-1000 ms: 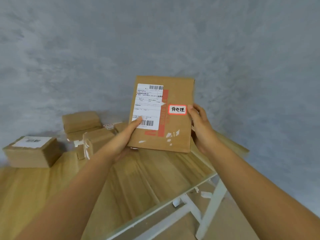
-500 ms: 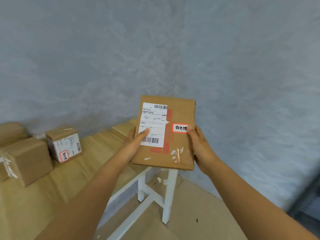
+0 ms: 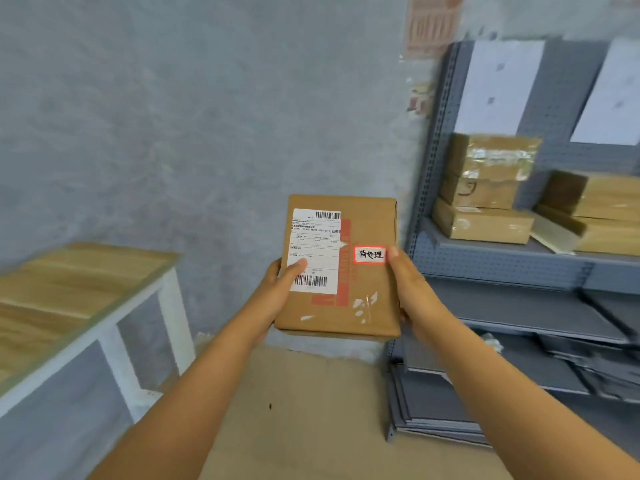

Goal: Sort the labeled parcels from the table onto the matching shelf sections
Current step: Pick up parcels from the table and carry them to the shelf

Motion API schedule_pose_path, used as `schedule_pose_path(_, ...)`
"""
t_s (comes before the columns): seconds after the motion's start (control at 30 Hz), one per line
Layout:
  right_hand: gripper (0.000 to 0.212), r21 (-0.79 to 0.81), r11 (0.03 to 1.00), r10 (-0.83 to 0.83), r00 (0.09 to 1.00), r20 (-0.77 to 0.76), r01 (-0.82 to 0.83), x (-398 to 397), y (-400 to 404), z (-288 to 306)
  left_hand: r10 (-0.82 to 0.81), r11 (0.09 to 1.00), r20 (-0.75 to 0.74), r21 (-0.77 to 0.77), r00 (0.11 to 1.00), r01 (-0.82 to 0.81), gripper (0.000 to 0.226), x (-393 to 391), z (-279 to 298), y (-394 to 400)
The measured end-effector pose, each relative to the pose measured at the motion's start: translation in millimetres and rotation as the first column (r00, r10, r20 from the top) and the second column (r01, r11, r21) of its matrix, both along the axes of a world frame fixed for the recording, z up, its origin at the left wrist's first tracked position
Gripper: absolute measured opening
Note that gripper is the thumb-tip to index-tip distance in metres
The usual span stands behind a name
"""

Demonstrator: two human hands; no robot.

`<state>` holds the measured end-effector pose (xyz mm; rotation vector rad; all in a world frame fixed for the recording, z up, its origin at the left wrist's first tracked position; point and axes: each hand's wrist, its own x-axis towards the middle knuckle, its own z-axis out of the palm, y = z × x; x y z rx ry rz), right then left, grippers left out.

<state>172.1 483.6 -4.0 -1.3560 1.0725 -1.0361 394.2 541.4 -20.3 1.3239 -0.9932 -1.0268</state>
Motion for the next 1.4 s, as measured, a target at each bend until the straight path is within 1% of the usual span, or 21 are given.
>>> schedule_pose_path(0.13,0.069,-0.008,0.992,-0.128,0.992,-0.002,0.128,-94,-13,7,-0.131,0.991,0.025,0.002,0.991,0.131,0.054,-88,13,-41)
schedule_pose_path(0.27,0.070,0.000,0.965,-0.263,0.964,0.035,0.263,-183,-32,6,-0.263,0.965,0.056,0.000,0.963,0.263,0.053,-175,20,-90)
schedule_pose_path(0.4,0.068,-0.005,0.905,-0.425,0.905,0.029,0.426,-267,-53,6,-0.390,0.920,0.060,-0.004,0.919,0.391,0.054,-264,17,-145)
schedule_pose_path(0.53,0.069,-0.006,0.854,-0.520,0.854,0.018,0.521,-351,-81,11,-0.497,0.868,0.022,0.001,0.867,0.497,0.053,-353,17,-201)
schedule_pose_path(0.6,0.067,-0.010,0.824,-0.566,0.824,0.013,0.566,-392,-90,17,-0.555,0.832,0.007,0.011,0.832,0.555,0.056,-398,19,-227)
schedule_pose_path(0.7,0.060,-0.014,0.766,-0.642,0.765,0.040,0.643,-455,-97,24,-0.653,0.758,0.015,0.015,0.757,0.653,0.053,-468,25,-254)
schedule_pose_path(0.83,0.054,0.008,0.668,-0.743,0.667,0.062,0.744,-539,-99,24,-0.752,0.659,0.029,0.014,0.659,0.752,0.060,-561,29,-274)
schedule_pose_path(0.93,0.049,0.045,0.615,-0.786,0.608,0.108,0.787,-600,-104,22,-0.793,0.609,0.043,0.010,0.608,0.793,0.054,-625,32,-284)
schedule_pose_path(1.0,0.044,0.045,0.595,-0.802,0.589,0.103,0.802,-639,-109,23,-0.805,0.592,0.062,0.014,0.590,0.806,0.050,-666,35,-292)
schedule_pose_path(1.1,0.040,0.036,0.585,-0.809,0.579,0.104,0.810,-700,-119,23,-0.804,0.590,0.083,-0.005,0.588,0.807,0.061,-727,37,-304)
schedule_pose_path(1.17,0.041,0.028,0.599,-0.797,0.593,0.109,0.800,-741,-127,23,-0.793,0.604,0.089,-0.015,0.603,0.797,0.067,-768,39,-312)
schedule_pose_path(1.3,0.051,0.012,0.654,-0.753,0.649,0.104,0.757,-825,-146,33,-0.764,0.639,0.081,-0.042,0.640,0.768,0.064,-847,46,-321)
schedule_pose_path(1.4,0.055,-0.014,0.687,-0.722,0.684,0.101,0.727,-878,-165,44,-0.719,0.687,0.087,-0.057,0.689,0.724,0.060,-894,55,-332)
